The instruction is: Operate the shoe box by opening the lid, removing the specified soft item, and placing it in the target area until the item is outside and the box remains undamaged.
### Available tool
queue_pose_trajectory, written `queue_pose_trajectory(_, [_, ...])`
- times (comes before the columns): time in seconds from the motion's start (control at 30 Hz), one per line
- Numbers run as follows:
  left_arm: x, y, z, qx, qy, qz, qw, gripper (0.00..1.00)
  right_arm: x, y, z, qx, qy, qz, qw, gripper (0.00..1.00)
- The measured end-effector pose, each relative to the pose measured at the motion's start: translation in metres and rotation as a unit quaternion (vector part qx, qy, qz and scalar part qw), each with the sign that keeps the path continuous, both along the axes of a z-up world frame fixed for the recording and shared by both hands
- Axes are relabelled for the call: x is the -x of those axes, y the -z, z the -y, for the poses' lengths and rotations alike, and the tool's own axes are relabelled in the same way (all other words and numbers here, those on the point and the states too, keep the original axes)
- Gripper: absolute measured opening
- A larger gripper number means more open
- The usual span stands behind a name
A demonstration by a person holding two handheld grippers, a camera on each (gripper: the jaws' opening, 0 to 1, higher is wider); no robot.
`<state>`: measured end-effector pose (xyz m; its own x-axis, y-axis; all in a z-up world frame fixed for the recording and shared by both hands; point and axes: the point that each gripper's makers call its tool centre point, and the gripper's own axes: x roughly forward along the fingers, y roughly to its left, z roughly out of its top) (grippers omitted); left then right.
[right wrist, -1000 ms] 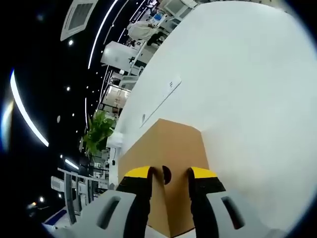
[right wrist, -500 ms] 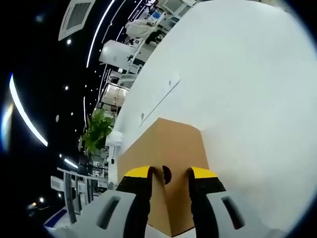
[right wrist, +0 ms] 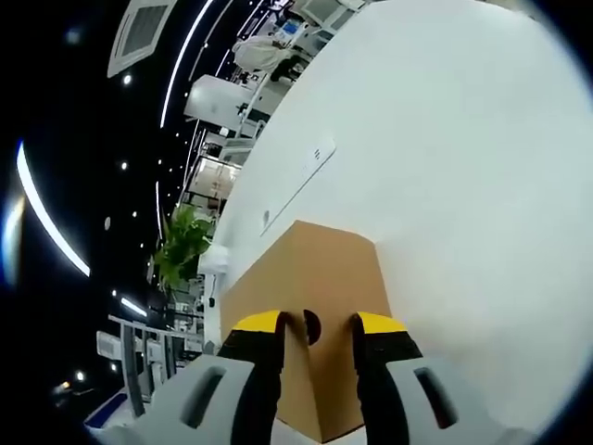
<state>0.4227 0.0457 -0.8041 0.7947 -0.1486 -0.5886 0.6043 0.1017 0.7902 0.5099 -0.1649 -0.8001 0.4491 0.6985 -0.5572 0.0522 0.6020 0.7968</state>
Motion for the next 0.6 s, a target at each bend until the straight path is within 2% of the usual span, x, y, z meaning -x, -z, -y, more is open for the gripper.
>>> queue_pose_trajectory(0.17, [0.004,-0.003,0.001,0.009,-0.004,0.009,0.9999,0.38,0.001,0.000,0.001,-0.003,0.009,-0.003,1.0000,0.29])
queue_pose_trajectory(0.4, [0.004,-0.003,0.001,0.008,-0.007,0.013,0.9999,0.36,0.009,0.000,0.002,0.002,0.011,-0.006,0.9999,0.31])
queue_pose_trajectory(0.47, [0.004,-0.003,0.000,0.013,-0.004,0.012,0.9998,0.36,0.013,0.001,0.008,0.025,-0.005,0.011,0.9996,0.33])
queue_pose_trajectory(0.57, [0.005,-0.003,0.000,0.017,0.004,0.014,0.9997,0.36,0.017,-0.003,0.022,0.083,-0.024,0.055,0.9947,0.33])
queue_pose_trajectory(0.6, [0.005,-0.003,0.001,0.018,0.005,0.014,0.9997,0.36,0.018,-0.005,0.026,0.094,-0.021,0.059,0.9936,0.32])
